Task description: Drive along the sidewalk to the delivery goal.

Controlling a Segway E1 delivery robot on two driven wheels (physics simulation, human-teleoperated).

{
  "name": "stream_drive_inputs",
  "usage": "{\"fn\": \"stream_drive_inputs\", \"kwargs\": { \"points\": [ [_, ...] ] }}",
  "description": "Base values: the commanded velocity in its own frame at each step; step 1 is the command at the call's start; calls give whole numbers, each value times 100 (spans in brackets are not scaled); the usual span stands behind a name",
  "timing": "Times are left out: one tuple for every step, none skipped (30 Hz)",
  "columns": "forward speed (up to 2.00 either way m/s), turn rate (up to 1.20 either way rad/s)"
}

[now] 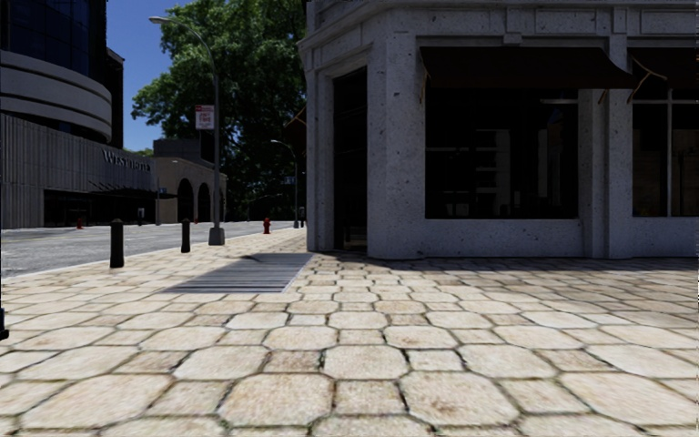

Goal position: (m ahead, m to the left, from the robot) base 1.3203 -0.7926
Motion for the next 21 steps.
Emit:
{"fn": "stream_drive_inputs", "kwargs": {
  "points": [
    [114, -41],
    [113, -41],
    [113, -41],
    [112, -41],
    [111, -41],
    [110, -41],
    [109, -41],
    [109, -41],
    [108, -41],
    [107, -41],
    [106, -41],
    [106, -41],
    [106, -41],
    [106, -41],
    [106, -41],
    [106, -38],
    [106, -26],
    [106, -11],
    [106, 0],
    [105, 0],
    [105, 0]
  ]
}}
